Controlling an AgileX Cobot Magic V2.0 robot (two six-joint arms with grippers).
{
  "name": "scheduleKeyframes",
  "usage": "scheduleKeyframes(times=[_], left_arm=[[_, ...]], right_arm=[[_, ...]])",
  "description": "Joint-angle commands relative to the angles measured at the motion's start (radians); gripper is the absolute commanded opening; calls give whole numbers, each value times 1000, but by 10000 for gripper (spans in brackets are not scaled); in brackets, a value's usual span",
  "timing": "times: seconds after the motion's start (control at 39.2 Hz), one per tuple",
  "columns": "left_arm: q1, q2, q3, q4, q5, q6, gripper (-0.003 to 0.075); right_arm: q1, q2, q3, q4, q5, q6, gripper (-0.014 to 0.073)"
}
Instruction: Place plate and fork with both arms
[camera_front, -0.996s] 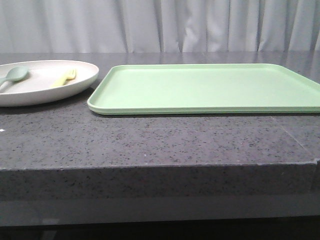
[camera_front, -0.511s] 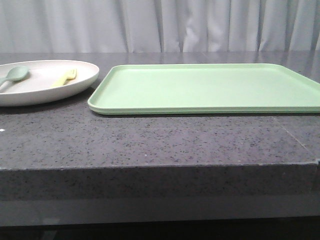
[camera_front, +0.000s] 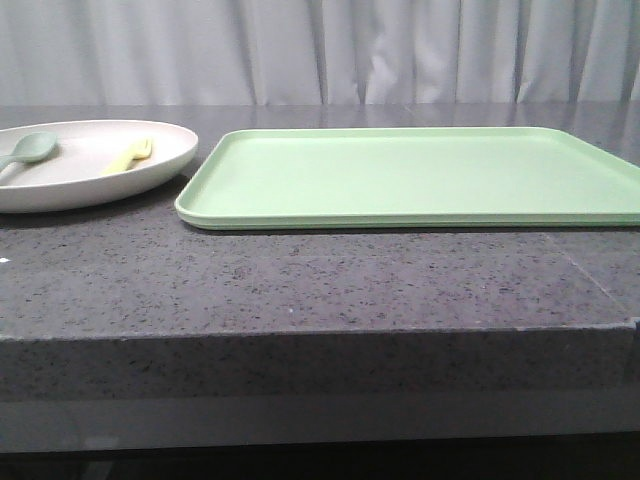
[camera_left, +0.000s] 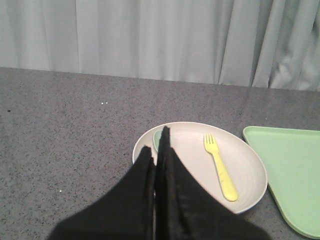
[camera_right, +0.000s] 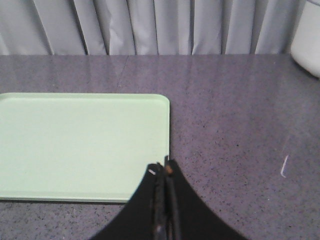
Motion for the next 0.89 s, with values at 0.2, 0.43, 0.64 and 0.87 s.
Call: scheduleKeyframes(times=[0.2,0.43,0.64,0.87], left_arm=[[-5,43,-31,-8,-68,1,-18],[-5,43,-31,-7,-54,1,-16],[-5,43,-31,59,-54,10,314],[-5,43,-31,103,-54,10,673]], right_arm=[[-3,48,-35,-3,-68,-10,-102],[-3,48,-34,-4,-48,-10,-94],[-3,48,-34,-5,-50,-10,295],[-3,48,-34,-5,-50,-10,538]])
